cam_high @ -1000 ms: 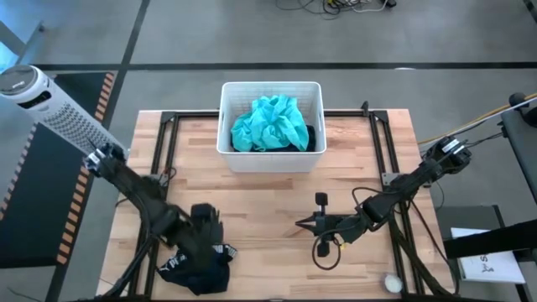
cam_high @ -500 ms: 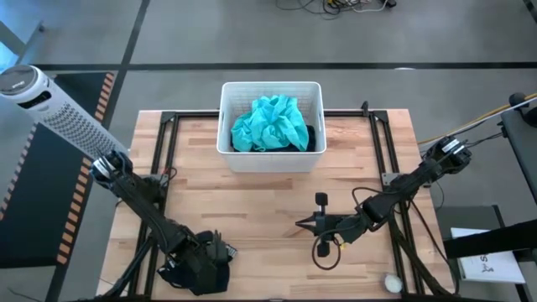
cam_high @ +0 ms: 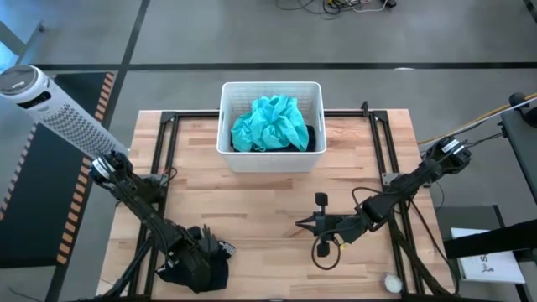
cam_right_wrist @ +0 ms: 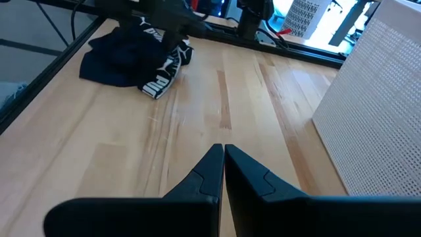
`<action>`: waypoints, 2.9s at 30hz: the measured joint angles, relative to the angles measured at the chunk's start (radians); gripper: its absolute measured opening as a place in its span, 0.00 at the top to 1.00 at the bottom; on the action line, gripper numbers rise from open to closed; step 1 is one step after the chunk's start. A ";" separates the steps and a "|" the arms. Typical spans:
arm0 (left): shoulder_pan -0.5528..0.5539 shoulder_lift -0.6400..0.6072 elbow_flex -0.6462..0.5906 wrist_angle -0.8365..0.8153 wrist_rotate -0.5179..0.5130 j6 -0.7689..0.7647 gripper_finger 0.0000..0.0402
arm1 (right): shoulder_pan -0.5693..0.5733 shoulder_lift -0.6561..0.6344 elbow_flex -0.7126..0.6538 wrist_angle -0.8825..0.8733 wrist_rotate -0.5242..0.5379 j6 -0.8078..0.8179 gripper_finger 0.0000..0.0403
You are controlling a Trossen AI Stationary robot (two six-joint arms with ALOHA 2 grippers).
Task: Sort clothes
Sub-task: Put the blue underwear into the white laundry bin
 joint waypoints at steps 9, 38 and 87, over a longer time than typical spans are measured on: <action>0.027 0.005 0.034 -0.085 -0.066 0.111 0.65 | 0.000 0.000 0.000 0.000 0.001 -0.001 1.00; 0.373 -0.281 0.635 -0.560 -0.822 0.693 1.00 | 0.000 0.000 0.000 0.000 0.002 -0.001 1.00; 1.417 0.248 1.292 -0.195 -0.146 1.447 1.00 | 0.000 0.000 -0.002 -0.008 0.003 -0.002 1.00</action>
